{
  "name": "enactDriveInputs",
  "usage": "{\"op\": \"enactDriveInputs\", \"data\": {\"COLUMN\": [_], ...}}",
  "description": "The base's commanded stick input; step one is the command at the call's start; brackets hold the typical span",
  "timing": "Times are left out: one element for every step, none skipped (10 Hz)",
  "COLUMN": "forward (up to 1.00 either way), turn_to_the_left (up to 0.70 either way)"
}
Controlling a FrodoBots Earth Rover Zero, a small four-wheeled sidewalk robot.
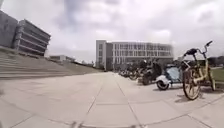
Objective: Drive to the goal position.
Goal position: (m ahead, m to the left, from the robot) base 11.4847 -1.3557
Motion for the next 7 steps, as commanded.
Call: {"op": "enactDriveInputs", "data": {"forward": [0.70,0.70,0.70,0.70,0.70,0.70,0.70], "turn_to_the_left": [0.02,0.00,0.00,0.00,0.00,0.00,0.00]}}
